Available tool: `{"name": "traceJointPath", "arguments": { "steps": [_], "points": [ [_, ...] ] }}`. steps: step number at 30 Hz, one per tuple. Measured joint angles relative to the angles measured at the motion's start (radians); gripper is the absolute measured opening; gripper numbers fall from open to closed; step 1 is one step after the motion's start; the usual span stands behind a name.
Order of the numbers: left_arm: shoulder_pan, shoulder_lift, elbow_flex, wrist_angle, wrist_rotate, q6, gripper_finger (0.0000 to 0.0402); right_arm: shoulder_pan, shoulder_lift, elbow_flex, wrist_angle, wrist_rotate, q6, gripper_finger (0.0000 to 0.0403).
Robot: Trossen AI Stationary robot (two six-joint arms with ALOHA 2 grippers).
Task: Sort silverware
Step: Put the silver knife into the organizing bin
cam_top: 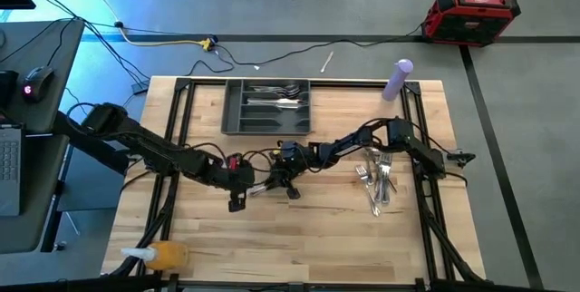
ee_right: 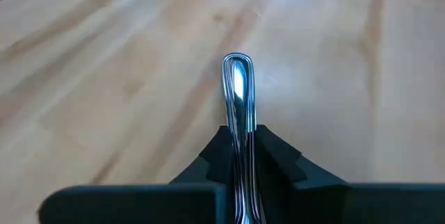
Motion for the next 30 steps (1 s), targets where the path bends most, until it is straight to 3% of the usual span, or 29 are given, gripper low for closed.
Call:
{"name": "traceJointPath", "arguments": {
  "steps": [7, 13, 17, 24, 30],
  "points": [
    [-0.003, 0.012, 0.000, 0.115, -0.074, 0.123, 0.0082, -0.006, -0.050, -0.001, -0.034, 0.066, 0.016, 0.0019],
    [0.020, 0.068, 0.002, 0.119, -0.121, 0.111, 0.0179, -0.004, -0.079, 0.000, -0.072, 0.065, 0.016, 0.0018],
    [0.028, 0.116, 0.002, 0.124, -0.128, 0.089, 0.0215, -0.004, -0.091, 0.003, -0.062, 0.058, 0.035, 0.0018],
    [0.028, 0.207, 0.002, 0.131, -0.132, 0.087, 0.0218, -0.004, -0.090, 0.003, -0.063, 0.056, 0.034, 0.0018],
    [0.031, 0.235, 0.002, 0.131, -0.124, 0.044, 0.0152, -0.004, -0.091, 0.003, -0.057, 0.056, 0.039, 0.0018]
  ]
}}
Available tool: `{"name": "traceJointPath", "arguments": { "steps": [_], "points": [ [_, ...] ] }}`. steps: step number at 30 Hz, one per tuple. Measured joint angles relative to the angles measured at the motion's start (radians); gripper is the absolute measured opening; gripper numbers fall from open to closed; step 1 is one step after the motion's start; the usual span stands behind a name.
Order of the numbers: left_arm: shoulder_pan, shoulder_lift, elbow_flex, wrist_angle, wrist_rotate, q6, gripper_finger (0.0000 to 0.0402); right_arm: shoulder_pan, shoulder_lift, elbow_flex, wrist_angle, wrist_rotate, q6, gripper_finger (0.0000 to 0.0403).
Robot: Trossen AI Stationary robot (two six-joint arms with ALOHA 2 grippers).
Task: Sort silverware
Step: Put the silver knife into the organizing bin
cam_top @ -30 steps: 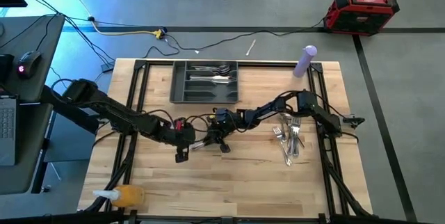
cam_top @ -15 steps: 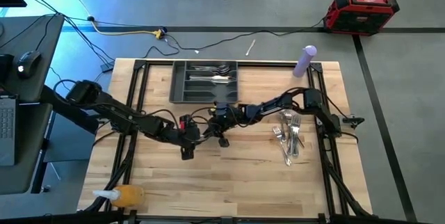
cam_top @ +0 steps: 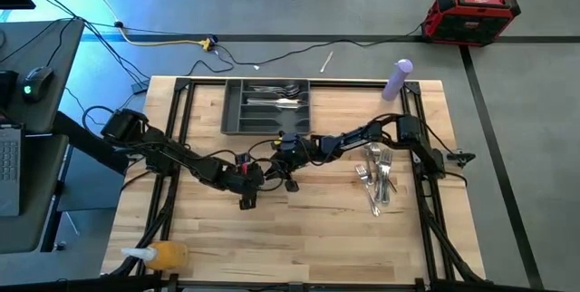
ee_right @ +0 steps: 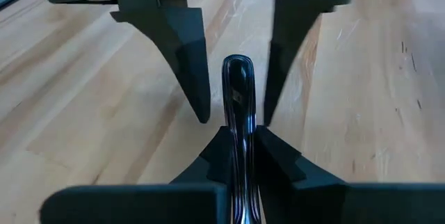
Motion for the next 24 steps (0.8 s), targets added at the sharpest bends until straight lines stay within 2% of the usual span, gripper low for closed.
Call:
{"name": "traceJointPath", "arguments": {
  "steps": [4, 5, 8, 11, 15, 16, 19, 21, 24],
  "points": [
    [0.001, 0.000, 0.000, -0.006, 0.004, -0.021, 0.0063, 0.000, 0.000, 0.000, -0.006, -0.001, 0.013, 0.0018],
    [0.002, 0.000, 0.000, -0.008, 0.008, -0.027, 0.0052, 0.000, 0.000, 0.000, -0.008, 0.008, 0.017, 0.0018],
    [0.004, 0.000, 0.008, -0.022, 0.007, -0.032, 0.0052, 0.000, -0.001, 0.000, -0.010, 0.009, 0.012, 0.0039],
    [0.003, 0.000, 0.031, -0.064, -0.001, -0.025, 0.0052, 0.000, -0.015, 0.001, -0.036, 0.038, -0.015, 0.0086],
    [0.003, 0.000, 0.061, -0.126, -0.017, -0.021, 0.0052, -0.021, -0.139, 0.001, -0.245, 0.057, -0.120, 0.0156],
    [0.003, 0.000, 0.074, -0.155, -0.031, -0.013, 0.0052, -0.026, -0.189, 0.001, -0.318, 0.086, -0.157, 0.0170],
    [0.020, -0.011, 0.131, -0.267, -0.104, 0.038, 0.0052, -0.024, -0.351, 0.002, -0.502, 0.301, -0.253, 0.0189],
    [0.052, -0.028, 0.177, -0.364, -0.151, 0.105, 0.0052, -0.022, -0.457, 0.002, -0.600, 0.419, -0.279, 0.0188],
    [0.125, -0.069, 0.253, -0.505, -0.223, 0.229, 0.0052, -0.031, -0.594, 0.002, -0.730, 0.523, -0.263, 0.0175]
  ]
}}
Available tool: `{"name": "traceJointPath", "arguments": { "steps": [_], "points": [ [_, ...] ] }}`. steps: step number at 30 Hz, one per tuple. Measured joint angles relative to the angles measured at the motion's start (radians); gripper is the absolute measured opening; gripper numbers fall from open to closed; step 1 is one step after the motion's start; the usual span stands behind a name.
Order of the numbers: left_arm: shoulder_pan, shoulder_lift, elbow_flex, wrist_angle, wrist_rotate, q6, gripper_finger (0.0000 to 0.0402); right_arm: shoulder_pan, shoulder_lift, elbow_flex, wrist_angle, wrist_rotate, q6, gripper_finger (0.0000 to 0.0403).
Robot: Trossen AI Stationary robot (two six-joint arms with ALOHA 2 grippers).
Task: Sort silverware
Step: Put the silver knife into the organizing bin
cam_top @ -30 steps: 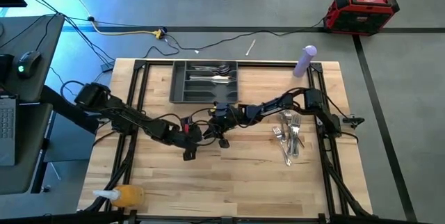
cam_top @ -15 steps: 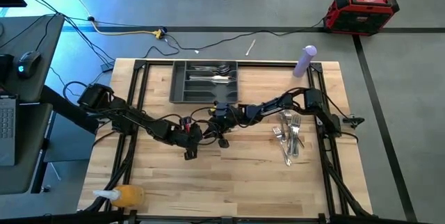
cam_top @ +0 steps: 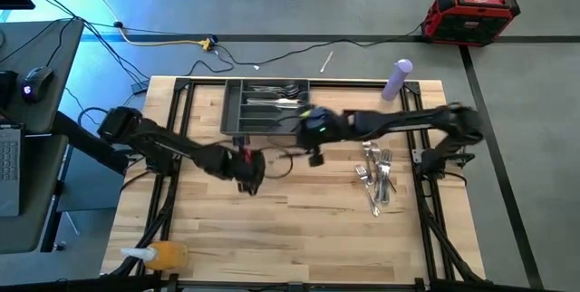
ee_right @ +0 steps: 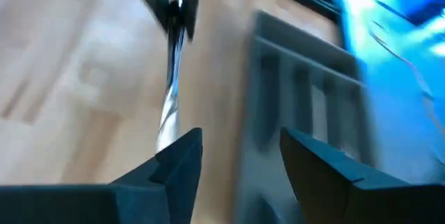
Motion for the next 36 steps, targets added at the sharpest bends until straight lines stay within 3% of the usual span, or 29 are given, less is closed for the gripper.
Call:
{"name": "traceJointPath", "arguments": {
  "steps": [5, 11, 14, 19, 24, 29, 33, 36],
  "points": [
    [0.191, -0.050, 0.114, -0.131, -0.107, 0.327, 0.0052, -0.008, -0.162, 0.000, -0.184, 0.140, 0.063, 0.0147],
    [0.483, -0.035, 0.169, -0.052, -0.083, 0.833, 0.0052, -0.004, -0.263, 0.000, -0.262, 0.210, 0.122, 0.0125],
    [0.597, -0.006, 0.169, 0.010, -0.032, 0.950, 0.0052, 0.007, -0.278, -0.001, -0.267, 0.210, 0.126, 0.0123],
    [0.702, 0.060, 0.169, 0.048, 0.019, 1.051, 0.0064, 0.034, -0.282, -0.001, -0.295, 0.243, 0.129, 0.0123],
    [0.726, 0.135, 0.168, 0.092, 0.044, 1.089, 0.0110, 0.051, -0.283, -0.001, -0.298, 0.282, 0.126, 0.0123],
    [0.722, 0.189, 0.177, 0.147, 0.037, 1.090, 0.0125, 0.052, -0.282, -0.002, -0.299, 0.286, 0.127, 0.0123],
    [0.716, 0.184, 0.240, 0.116, -0.002, 1.004, 0.0136, 0.051, -0.282, -0.002, -0.338, 0.278, 0.144, 0.0123],
    [0.698, 0.137, 0.310, 0.040, 0.030, 0.828, 0.0140, 0.058, -0.285, -0.002, -0.413, 0.251, 0.167, 0.0123]
  ]
}}
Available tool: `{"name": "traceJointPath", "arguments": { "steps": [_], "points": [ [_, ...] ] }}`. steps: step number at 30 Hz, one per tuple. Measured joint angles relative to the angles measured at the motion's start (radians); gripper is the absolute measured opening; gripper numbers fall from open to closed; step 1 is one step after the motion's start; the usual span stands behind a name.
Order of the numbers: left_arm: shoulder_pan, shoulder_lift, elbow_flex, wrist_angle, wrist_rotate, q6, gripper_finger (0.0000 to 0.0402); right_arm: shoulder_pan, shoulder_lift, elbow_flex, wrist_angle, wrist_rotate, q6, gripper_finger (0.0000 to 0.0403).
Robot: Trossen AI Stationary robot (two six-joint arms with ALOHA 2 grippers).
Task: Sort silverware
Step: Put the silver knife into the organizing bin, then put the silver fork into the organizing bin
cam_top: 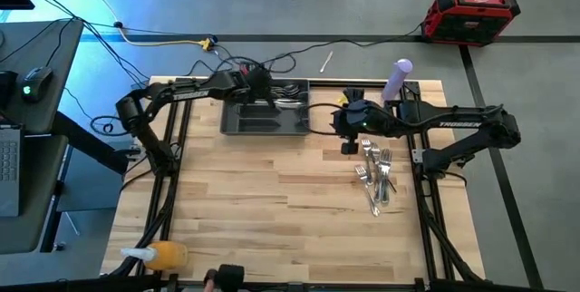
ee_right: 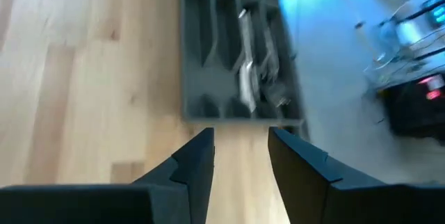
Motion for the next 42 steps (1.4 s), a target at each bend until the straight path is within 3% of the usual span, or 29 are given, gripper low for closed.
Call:
{"name": "traceJointPath", "arguments": {
  "steps": [4, 6, 8, 13, 19, 25, 29, 36, 42],
  "points": [
    [-0.052, -0.102, 0.008, -0.046, 0.246, -0.280, 0.0140, 0.028, -0.006, -0.006, -0.168, -0.153, 0.055, 0.0123],
    [-0.088, -0.156, -0.037, -0.020, 0.370, -0.406, 0.0135, 0.053, -0.019, -0.064, -0.171, -0.251, 0.089, 0.0123],
    [-0.143, -0.207, -0.107, 0.023, 0.424, -0.508, 0.0129, 0.084, -0.037, -0.158, -0.131, -0.317, 0.174, 0.0123],
    [-0.335, -0.301, -0.316, 0.216, 0.419, -0.719, 0.0116, 0.161, -0.074, -0.394, -0.054, -0.310, 0.586, 0.0123],
    [-0.558, -0.326, -0.497, 0.536, 0.418, -0.961, 0.0115, 0.306, -0.080, -0.506, -0.012, -0.364, 1.018, 0.0123],
    [-0.687, -0.283, -0.577, 0.810, 0.375, -1.039, 0.0115, 0.462, -0.063, -0.584, 0.026, -0.247, 1.338, 0.0123],
    [-0.711, -0.247, -0.576, 0.871, 0.331, -1.040, 0.0115, 0.483, -0.017, -0.623, 0.051, -0.207, 1.437, 0.0123],
    [-0.711, -0.180, -0.576, 0.926, 0.330, -1.167, 0.0115, 0.477, 0.119, -0.648, 0.170, -0.207, 1.439, 0.0116],
    [-0.710, -0.092, -0.576, 1.023, 0.335, -1.175, 0.0115, 0.478, 0.173, -0.596, 0.166, -0.187, 1.414, 0.0015]
  ]
}}
